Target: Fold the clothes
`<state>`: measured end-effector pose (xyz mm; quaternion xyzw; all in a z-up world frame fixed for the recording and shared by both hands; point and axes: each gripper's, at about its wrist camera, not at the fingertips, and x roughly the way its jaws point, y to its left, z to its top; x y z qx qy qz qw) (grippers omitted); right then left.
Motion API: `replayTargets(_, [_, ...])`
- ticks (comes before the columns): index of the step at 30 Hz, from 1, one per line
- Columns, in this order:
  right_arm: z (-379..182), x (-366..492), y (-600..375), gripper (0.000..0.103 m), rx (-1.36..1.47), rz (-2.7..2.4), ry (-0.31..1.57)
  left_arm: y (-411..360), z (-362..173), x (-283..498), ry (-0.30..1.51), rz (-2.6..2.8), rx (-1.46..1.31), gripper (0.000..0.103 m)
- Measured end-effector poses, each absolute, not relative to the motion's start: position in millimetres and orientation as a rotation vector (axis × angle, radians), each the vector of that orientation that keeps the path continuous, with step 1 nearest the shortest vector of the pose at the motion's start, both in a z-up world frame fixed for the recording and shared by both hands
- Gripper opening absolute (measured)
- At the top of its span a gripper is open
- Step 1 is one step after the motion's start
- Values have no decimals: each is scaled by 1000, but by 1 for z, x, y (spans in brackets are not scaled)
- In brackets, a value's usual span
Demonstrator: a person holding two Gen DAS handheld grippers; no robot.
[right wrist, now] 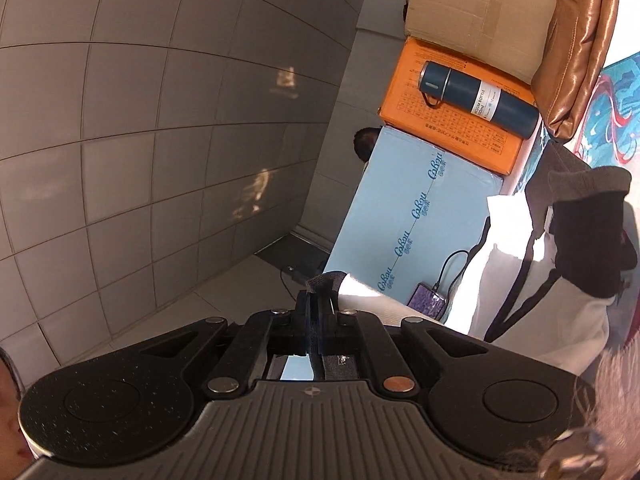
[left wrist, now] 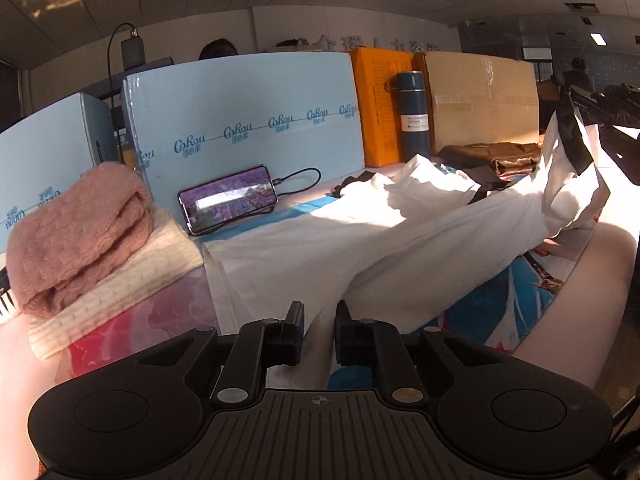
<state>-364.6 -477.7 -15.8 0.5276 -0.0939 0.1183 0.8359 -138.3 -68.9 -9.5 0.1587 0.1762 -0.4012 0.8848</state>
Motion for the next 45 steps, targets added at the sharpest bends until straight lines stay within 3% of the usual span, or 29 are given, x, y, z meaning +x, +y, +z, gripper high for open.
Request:
replayTargets(9, [-29, -282, -518, 3, 1159, 5, -17, -73, -13, -93, 504, -826, 217, 20])
replayTargets(11, [-33, -273, -523, 9, 1166, -53, 26, -72, -16, -89, 516, -801, 219, 25])
replayTargets(12, [-35, -269, -526, 20, 1169, -82, 48, -71, -16, -88, 518, -783, 213, 30])
replayTargets(13, [-37, -264, -529, 41, 1172, -111, 70, -69, -16, -85, 526, -757, 197, 34])
replayTargets(14, [-39, -259, -532, 47, 1174, -140, 92, -66, -16, -81, 540, -727, 170, 43])
replayTargets(15, [-39, -257, -534, 48, 1177, -150, 100, -63, -16, -76, 551, -696, 146, 50])
replayTargets(19, [-27, -255, -528, 55, 1137, -138, 162, -59, -17, -71, 557, -576, 161, 52])
replayTargets(24, [-20, -242, -500, 61, 1127, -33, 384, -59, -12, -87, 516, -607, 150, 68])
replayTargets(31, [-26, -204, -456, 62, 1097, 102, 606, -63, -11, -96, 522, -628, 131, 69])
replayTargets(37, [-26, -187, -447, 63, 1140, 205, 502, -44, -15, -101, 565, -605, 12, 69])
replayTargets(45, [7, -236, -454, 69, 997, 117, 266, -58, -11, -135, 428, -680, 293, 69])
